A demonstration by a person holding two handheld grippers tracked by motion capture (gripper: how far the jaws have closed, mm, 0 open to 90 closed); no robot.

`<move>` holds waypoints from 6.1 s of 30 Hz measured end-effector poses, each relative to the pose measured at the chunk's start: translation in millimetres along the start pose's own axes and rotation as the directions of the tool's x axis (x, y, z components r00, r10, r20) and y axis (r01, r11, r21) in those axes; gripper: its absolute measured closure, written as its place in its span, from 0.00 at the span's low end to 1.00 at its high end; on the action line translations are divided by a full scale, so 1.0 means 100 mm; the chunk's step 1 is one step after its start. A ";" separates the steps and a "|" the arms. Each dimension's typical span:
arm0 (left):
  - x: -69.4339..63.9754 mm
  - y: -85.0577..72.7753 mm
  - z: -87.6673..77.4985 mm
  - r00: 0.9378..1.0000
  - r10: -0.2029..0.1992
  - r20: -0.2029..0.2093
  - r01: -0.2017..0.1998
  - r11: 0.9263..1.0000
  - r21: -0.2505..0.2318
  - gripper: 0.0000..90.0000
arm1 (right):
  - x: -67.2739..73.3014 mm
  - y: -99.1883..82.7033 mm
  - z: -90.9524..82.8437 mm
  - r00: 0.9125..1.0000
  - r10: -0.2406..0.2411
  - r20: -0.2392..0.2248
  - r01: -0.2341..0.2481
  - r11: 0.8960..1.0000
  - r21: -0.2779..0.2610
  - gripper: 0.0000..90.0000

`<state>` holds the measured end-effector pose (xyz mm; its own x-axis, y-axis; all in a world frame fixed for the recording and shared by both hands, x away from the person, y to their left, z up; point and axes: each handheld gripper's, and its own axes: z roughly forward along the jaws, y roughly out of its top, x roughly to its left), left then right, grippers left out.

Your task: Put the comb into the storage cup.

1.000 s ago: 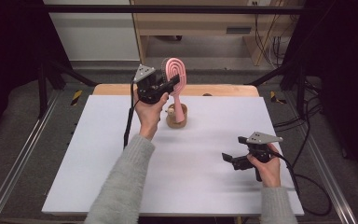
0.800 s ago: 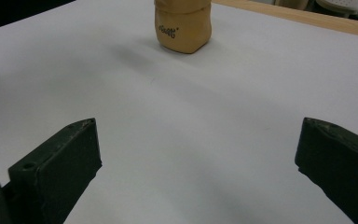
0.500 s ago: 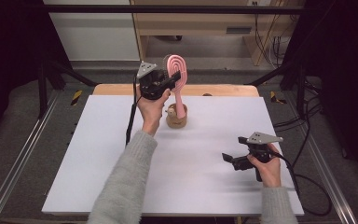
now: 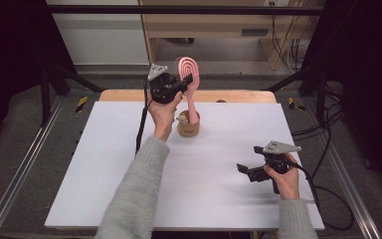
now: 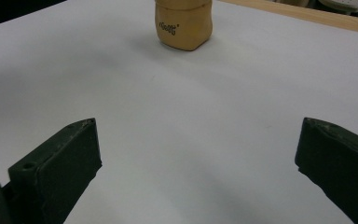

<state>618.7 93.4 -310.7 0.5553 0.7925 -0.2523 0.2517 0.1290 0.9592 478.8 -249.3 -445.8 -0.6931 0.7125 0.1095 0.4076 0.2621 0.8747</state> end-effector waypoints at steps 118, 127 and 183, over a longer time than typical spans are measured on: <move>0.65 -0.70 0.10 0.992 -0.099 -0.081 0.103 0.994 0.047 0.67 | 0.02 0.00 0.03 1.000 -0.012 -0.010 0.012 1.000 0.009 0.01; 0.70 -0.70 0.07 0.991 -0.093 -0.096 0.099 0.994 0.056 0.66 | 0.02 0.00 0.03 1.000 -0.014 -0.009 0.014 1.000 0.010 0.01; 0.77 -0.56 -0.49 0.997 0.039 -0.070 -0.026 0.984 0.174 0.04 | 0.03 0.00 0.05 1.000 -0.017 -0.007 0.017 1.000 0.016 0.01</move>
<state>608.5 175.7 -377.9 0.5075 0.8368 -0.2055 0.3710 0.0030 0.9286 479.9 -244.0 -447.7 -0.7041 0.7033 0.0982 0.4051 0.2842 0.8690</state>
